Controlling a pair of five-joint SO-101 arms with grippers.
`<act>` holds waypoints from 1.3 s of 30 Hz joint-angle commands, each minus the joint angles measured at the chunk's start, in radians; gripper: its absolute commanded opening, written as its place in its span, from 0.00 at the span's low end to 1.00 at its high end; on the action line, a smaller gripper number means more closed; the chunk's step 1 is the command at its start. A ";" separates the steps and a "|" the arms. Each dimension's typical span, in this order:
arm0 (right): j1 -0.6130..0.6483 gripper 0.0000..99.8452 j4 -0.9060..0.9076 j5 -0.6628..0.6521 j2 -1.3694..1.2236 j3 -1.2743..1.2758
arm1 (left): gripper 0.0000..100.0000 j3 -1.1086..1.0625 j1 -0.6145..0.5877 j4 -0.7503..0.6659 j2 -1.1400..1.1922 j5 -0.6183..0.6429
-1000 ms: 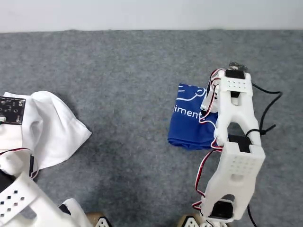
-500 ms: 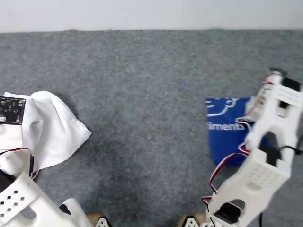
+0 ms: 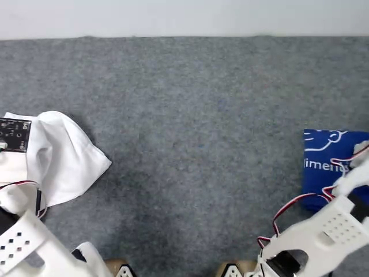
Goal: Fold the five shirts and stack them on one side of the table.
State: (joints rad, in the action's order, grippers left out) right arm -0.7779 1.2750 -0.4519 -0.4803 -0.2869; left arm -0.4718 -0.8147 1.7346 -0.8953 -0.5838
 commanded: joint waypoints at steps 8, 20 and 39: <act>-0.015 0.07 0.087 -0.015 0.059 -0.138 | 0.07 0.004 0.000 0.018 -0.014 0.011; -0.005 0.36 0.214 0.118 0.159 -0.190 | 0.07 0.004 -0.005 0.018 -0.014 0.011; 0.054 0.01 0.519 0.028 0.311 -0.175 | 0.07 -0.117 -0.005 0.020 -0.209 -0.072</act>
State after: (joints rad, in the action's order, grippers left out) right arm -0.7365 1.7538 -0.3690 -0.2608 -0.4312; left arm -0.5623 -0.8147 1.7346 -1.0579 -0.6068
